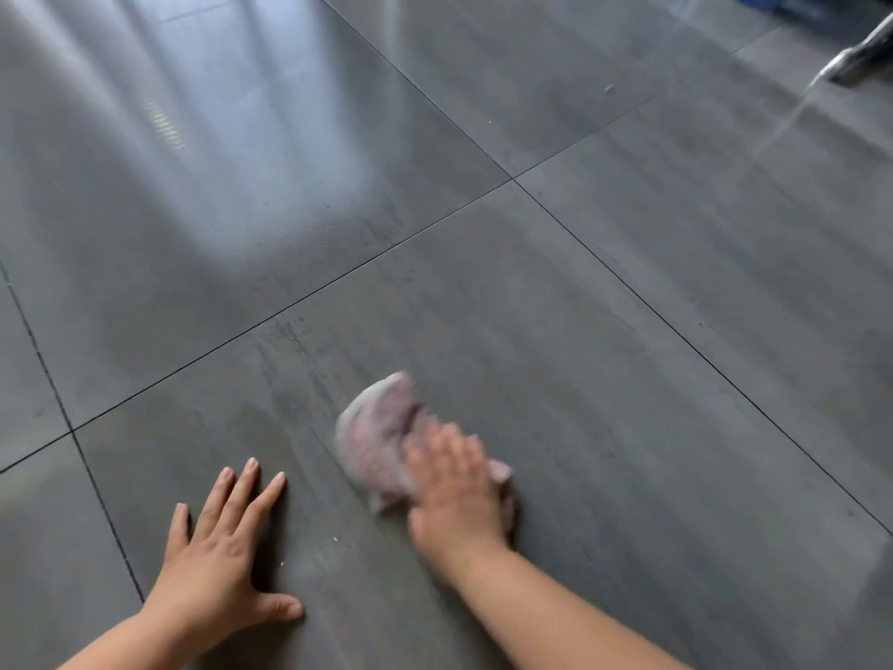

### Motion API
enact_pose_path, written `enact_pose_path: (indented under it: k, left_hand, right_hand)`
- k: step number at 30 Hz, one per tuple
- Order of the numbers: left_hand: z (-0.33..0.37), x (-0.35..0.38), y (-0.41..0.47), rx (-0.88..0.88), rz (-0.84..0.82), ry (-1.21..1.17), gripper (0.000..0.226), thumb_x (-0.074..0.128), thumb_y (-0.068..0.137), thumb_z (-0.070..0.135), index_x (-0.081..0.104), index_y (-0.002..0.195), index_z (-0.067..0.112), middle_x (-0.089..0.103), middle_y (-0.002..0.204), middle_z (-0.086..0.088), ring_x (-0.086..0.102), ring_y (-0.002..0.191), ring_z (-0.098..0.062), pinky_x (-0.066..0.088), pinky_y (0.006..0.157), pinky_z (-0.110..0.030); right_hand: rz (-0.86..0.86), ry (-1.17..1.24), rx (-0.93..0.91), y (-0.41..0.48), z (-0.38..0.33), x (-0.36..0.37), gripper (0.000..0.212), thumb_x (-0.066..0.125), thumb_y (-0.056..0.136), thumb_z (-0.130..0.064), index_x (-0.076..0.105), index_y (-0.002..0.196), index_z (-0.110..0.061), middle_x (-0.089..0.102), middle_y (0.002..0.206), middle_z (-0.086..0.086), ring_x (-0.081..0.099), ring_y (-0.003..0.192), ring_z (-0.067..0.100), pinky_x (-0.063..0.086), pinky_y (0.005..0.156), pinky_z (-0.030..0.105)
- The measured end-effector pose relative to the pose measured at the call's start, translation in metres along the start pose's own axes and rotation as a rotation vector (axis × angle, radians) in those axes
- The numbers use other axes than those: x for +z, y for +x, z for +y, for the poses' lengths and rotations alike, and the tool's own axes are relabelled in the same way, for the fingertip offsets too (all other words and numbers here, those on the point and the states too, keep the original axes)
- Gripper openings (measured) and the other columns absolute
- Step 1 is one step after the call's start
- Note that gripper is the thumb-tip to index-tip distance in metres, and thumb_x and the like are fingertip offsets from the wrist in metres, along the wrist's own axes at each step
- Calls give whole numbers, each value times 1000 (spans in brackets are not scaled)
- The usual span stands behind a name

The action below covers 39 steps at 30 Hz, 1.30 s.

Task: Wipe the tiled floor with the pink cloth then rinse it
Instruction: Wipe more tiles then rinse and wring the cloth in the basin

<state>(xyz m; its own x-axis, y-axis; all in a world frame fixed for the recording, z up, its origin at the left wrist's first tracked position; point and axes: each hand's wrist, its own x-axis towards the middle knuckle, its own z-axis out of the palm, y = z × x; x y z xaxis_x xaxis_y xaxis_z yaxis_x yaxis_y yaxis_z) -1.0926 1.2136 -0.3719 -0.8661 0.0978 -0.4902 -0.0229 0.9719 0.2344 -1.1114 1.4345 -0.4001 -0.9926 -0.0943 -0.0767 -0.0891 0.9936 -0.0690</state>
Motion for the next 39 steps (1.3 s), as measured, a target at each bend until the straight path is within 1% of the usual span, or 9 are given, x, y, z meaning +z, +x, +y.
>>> enact_pose_path:
  k: [5, 9, 12, 15, 19, 23, 27, 32, 39]
  left_hand:
    - [-8, -3, -2, 48, -45, 25, 134, 43, 21, 82, 24, 139, 22, 28, 149, 5, -1, 138, -5, 33, 97, -60]
    - [-18, 3, 3, 125, -1, 32, 127, 38, 24, 87, 28, 133, 22, -10, 151, 29, -16, 137, 8, 38, 85, -50]
    - [-19, 2, 2, 126, 23, 122, 131, 36, 22, 86, 35, 131, 13, 32, 148, 9, -18, 138, 5, 43, 82, -52]
    - [-21, -6, 2, 73, -38, 143, 140, 41, 16, 80, 31, 136, 9, 41, 139, -1, -26, 133, 11, 38, 91, -54]
    - [-37, -11, 3, 130, -14, 328, 132, 28, 19, 82, 41, 128, 9, 64, 119, -5, -15, 141, -3, 42, 77, -32]
    - [-21, -22, -11, 99, -91, 212, 136, 66, 48, 67, -14, 126, -10, -19, 142, 7, -28, 126, 4, 10, 115, -33]
    - [-22, -23, -22, 22, -119, 168, 123, 65, 67, 57, -32, 116, 1, -32, 129, 17, -22, 126, 0, 4, 118, -32]
    - [-16, -23, -26, -16, -120, 145, 120, 63, 68, 60, -22, 137, 11, -27, 131, 18, -15, 142, -11, 5, 118, -35]
    - [10, 1, -15, -109, 54, -130, 152, 14, 17, 102, 30, 139, 14, 23, 151, -4, 12, 136, -9, 11, 115, -45]
  right_hand:
    - [-99, -34, -273, 2, 39, -8, 78, 54, 44, -54, 45, 117, -29, 69, 114, -4, 66, 103, 14, 22, 105, 33]
    - [-3, 67, 315, 5, 118, -19, 63, 42, 70, -23, 40, 131, -11, 56, 131, 20, 57, 115, 33, 32, 106, 40]
    - [-37, 252, 690, -1, 102, -27, 56, 54, 84, -13, 40, 137, -2, 37, 145, 25, 40, 129, 40, 20, 110, 44]
    - [-42, 70, 353, -24, 57, -6, 55, 40, 63, -25, 49, 113, -2, 56, 118, 31, 49, 119, 45, 18, 108, 45]
    - [-179, -22, -214, -65, -13, 4, 64, 34, 53, -43, 40, 114, -24, 18, 151, 17, 11, 138, 35, -2, 114, 40]
    - [-317, -94, -414, -58, 11, -8, 101, 62, 23, -70, 36, 115, -35, 62, 120, -16, 62, 106, 6, 10, 105, 30]
    - [-154, 33, 36, -26, 92, -21, 67, 42, 59, -39, 49, 122, -19, 52, 131, 8, 66, 104, 24, 19, 112, 31]
    - [-91, 293, 716, -18, 110, -36, 60, 43, 92, -22, 19, 146, -14, 13, 156, 11, 21, 140, 30, 15, 113, 35]
    - [-289, 10, -109, -59, 73, -22, 88, 60, 37, -64, 36, 116, -33, 68, 114, -13, 66, 101, 6, 40, 100, 28]
